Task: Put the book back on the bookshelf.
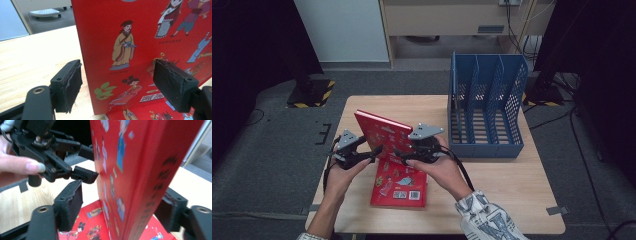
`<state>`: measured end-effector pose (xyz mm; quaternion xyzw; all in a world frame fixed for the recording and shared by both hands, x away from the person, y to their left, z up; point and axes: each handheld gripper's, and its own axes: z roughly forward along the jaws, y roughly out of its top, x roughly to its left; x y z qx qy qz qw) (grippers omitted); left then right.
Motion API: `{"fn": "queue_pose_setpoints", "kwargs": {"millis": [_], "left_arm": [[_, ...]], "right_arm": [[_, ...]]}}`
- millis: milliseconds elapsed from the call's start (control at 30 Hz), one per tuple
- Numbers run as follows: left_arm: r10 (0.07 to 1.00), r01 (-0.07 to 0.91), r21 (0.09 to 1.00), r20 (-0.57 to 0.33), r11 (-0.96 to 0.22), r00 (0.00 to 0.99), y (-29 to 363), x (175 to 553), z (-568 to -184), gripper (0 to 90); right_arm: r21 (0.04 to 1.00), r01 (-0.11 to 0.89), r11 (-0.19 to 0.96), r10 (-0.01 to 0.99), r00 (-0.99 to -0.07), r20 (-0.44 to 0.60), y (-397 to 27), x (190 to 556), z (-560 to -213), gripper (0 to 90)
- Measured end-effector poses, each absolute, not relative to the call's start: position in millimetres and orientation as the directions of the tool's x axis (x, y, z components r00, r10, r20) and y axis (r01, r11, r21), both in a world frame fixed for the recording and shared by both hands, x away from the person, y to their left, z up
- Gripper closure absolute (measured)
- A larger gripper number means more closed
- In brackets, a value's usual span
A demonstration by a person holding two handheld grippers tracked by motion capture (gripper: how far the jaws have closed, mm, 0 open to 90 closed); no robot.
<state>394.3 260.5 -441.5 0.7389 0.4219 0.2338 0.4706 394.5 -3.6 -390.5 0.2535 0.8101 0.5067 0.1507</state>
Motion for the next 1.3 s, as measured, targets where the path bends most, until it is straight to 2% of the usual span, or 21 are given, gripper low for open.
{"fn": "queue_pose_setpoints", "kwargs": {"millis": [233, 467, 567, 733, 1300], "left_arm": [[0.840, 0.405, 0.891, -0.052, -0.205, 0.540, 259, 394, -443, 23.0], [0.843, 0.418, 0.886, -0.060, -0.201, 0.534, 257, 394, -447, 22.9], [0.845, 0.420, 0.885, -0.062, -0.200, 0.532, 258, 394, -449, 23.0], [0.847, 0.428, 0.884, -0.074, -0.189, 0.526, 259, 393, -456, 23.0], [0.848, 0.464, 0.868, -0.107, -0.175, 0.520, 259, 389, -477, 23.1]], "right_arm": [[0.900, 0.268, 0.342, 0.570, -0.821, 0.028, -6, 401, -381, 33.5], [0.906, 0.258, 0.337, 0.560, -0.828, 0.028, -6, 404, -374, 25.2], [0.908, 0.250, 0.336, 0.552, -0.834, 0.026, -5, 405, -370, 29.1], [0.914, 0.227, 0.338, 0.525, -0.851, 0.017, -1, 408, -363, 43.8], [0.914, 0.234, 0.331, 0.494, -0.868, 0.044, 10, 423, -356, 60.1]]}}
